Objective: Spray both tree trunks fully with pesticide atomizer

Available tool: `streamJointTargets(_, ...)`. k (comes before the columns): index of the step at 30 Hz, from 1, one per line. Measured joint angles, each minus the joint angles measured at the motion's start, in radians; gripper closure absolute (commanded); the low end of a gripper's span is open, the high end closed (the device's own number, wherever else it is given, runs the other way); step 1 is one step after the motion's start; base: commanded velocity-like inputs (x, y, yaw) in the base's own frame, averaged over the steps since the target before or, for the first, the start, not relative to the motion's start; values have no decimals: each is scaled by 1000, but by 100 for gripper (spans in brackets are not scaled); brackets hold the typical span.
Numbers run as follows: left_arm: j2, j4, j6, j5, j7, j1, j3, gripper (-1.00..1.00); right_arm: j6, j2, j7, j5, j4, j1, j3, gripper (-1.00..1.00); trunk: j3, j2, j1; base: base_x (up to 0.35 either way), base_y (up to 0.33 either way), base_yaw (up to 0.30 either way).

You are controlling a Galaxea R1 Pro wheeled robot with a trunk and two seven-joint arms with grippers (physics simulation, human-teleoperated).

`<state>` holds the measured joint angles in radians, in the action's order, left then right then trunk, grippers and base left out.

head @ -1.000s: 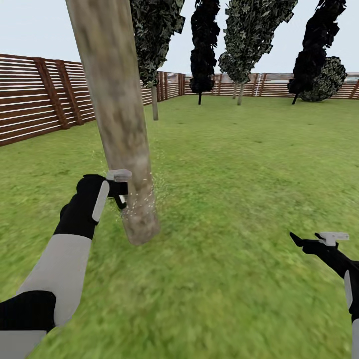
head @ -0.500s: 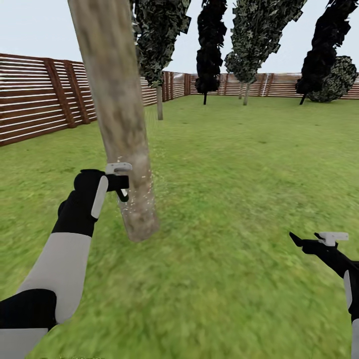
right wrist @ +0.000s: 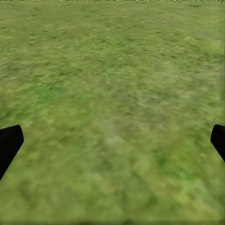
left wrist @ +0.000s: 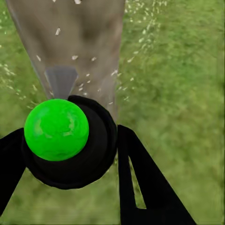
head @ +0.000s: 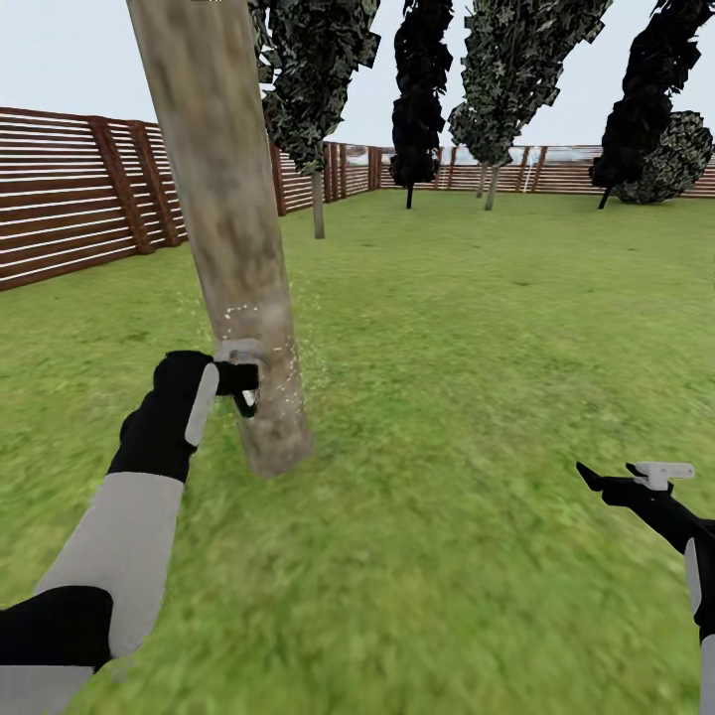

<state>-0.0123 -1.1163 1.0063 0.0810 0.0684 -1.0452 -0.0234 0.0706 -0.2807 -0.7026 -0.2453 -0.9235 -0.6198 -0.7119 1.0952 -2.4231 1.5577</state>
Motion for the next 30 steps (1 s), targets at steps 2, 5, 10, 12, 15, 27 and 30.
streamJointTargets(2,-5,7,8,1,0,-104,-2,100,0,0,0,0,0,0,-1,-100,0,0,0,0,0,0)
streamJointTargets(5,2,17,14,-1,1,-146,-4,100,0,0,0,0,0,0,-1,-100,0,0,0,0,0,0)
streamJointTargets(10,0,23,1,1,-1,-28,-4,100,0,0,0,0,0,0,0,-100,0,0,0,0,0,0)
streamJointTargets(12,-2,24,-26,0,-1,30,-4,100,0,0,-1,1,0,0,0,-100,0,0,0,0,0,0)
streamJointTargets(15,-3,26,-65,2,2,68,-4,100,-1,0,-1,0,0,0,2,-100,0,0,0,0,0,18)
streamJointTargets(27,-5,26,-69,2,4,71,-4,100,-2,0,-1,0,0,0,2,-100,0,0,0,0,-201,154)
streamJointTargets(30,-5,26,-69,1,4,71,-6,100,-2,0,0,0,0,0,0,-100,0,0,0,0,-271,0)
